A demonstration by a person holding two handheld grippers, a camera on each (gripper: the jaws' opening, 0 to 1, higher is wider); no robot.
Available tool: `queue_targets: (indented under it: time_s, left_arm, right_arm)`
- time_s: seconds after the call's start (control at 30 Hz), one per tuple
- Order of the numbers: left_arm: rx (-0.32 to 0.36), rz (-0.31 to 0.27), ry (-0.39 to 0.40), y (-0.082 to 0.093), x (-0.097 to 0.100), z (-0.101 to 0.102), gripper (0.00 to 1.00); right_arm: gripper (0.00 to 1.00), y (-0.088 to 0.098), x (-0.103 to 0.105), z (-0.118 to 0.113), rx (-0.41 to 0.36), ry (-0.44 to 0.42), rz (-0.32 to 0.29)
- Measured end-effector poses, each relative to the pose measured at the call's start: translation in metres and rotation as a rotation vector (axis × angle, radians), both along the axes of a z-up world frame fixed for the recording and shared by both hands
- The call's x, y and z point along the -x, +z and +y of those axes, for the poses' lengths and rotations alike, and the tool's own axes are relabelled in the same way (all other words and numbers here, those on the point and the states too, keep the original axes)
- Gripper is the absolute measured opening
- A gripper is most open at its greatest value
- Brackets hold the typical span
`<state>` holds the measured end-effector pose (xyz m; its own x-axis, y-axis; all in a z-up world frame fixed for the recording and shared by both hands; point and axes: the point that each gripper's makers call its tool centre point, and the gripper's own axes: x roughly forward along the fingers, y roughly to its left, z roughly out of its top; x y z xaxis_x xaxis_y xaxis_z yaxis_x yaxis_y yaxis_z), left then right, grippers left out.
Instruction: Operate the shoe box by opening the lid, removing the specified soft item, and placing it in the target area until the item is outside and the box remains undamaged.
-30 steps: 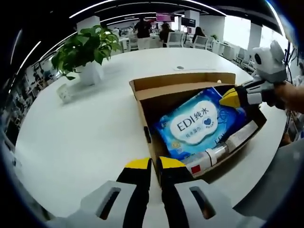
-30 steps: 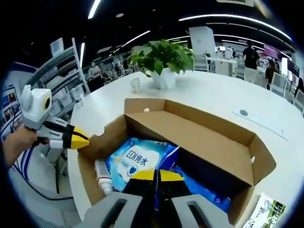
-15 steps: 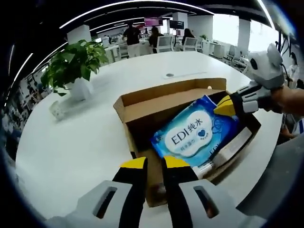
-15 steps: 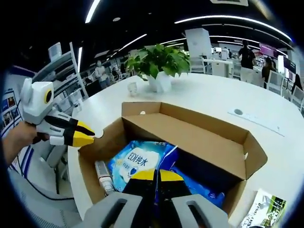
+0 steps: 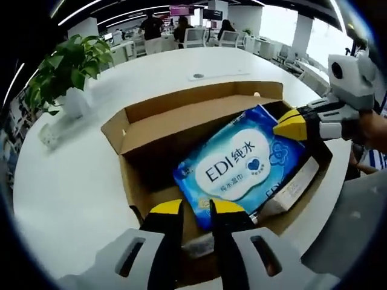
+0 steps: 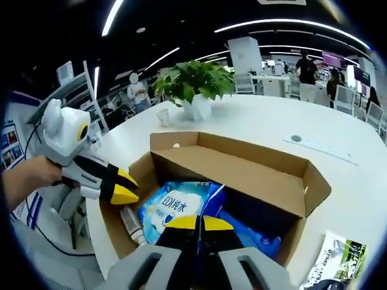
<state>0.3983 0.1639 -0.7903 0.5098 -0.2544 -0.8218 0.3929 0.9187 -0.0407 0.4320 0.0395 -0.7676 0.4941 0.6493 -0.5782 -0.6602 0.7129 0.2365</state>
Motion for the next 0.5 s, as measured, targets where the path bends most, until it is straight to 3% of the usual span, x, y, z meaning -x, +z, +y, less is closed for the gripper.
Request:
queue_targets:
  time_s: [0.5]
  left_arm:
    - [0.019,0.101,0.009,-0.029,-0.001,-0.010,0.24]
  right_arm:
    - [0.00,-0.002,0.001,-0.008,-0.017,-0.020,0.008]
